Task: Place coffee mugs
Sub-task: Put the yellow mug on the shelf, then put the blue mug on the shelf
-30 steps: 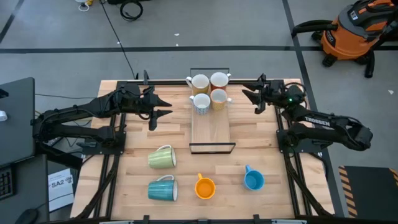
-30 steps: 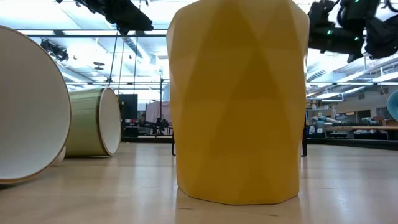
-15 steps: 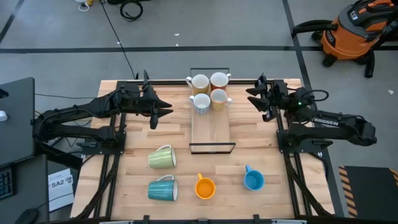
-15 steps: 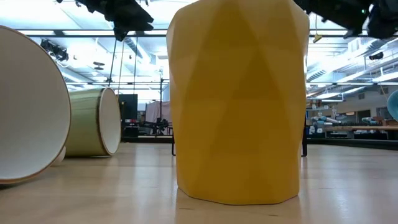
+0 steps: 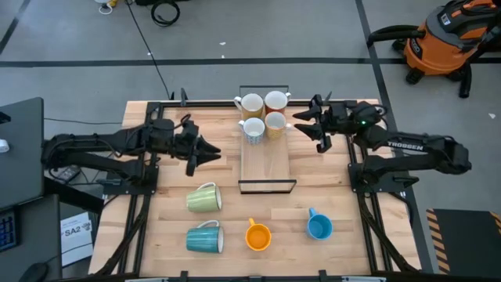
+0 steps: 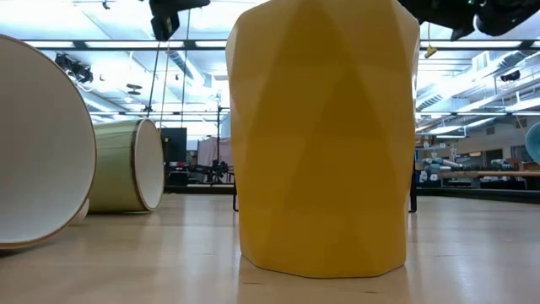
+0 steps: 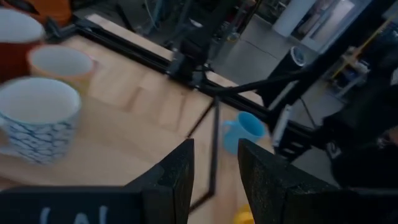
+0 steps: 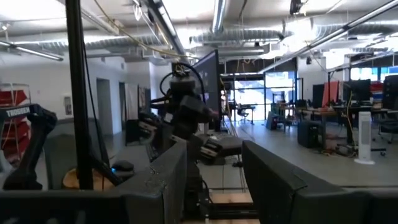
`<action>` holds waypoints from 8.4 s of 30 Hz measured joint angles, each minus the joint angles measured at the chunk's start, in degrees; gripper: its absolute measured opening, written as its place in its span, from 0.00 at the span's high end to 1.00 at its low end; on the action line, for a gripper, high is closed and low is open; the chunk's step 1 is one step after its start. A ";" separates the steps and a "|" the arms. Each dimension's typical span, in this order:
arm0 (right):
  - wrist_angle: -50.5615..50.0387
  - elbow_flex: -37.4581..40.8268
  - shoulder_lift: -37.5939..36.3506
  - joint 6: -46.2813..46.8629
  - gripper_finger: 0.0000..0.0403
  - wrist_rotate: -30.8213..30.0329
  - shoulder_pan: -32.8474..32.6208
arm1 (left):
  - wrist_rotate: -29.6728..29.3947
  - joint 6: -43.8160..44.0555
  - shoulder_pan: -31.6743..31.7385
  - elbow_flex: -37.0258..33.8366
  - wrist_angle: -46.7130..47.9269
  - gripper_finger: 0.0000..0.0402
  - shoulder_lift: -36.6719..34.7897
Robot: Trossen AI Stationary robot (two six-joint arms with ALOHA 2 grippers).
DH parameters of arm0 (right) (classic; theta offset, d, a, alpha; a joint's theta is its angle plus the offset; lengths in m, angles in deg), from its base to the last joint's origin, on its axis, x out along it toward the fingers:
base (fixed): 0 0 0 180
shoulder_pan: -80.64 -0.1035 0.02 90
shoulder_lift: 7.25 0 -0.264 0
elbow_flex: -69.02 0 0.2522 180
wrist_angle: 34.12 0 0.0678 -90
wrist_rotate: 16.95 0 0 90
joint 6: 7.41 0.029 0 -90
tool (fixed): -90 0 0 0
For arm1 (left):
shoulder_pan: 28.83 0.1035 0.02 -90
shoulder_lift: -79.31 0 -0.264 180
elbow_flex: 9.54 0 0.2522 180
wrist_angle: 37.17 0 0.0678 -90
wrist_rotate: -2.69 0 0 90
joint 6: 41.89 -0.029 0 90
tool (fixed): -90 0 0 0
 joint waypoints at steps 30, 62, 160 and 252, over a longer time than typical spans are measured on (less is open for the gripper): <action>2.65 -1.10 5.84 -11.82 0.60 0.47 -1.86 | -11.03 14.69 -22.07 33.38 14.49 0.68 36.14; 2.14 -1.06 5.84 -9.81 0.60 2.49 -1.86 | -7.90 44.50 -27.73 45.00 30.83 0.68 60.87; 0.35 -1.08 6.24 -12.05 0.60 2.21 -1.79 | -14.20 56.63 -5.36 45.16 46.84 0.93 39.72; -3.10 -1.08 6.25 -12.05 0.60 1.95 -1.73 | -10.49 51.33 6.01 45.16 47.62 0.68 52.72</action>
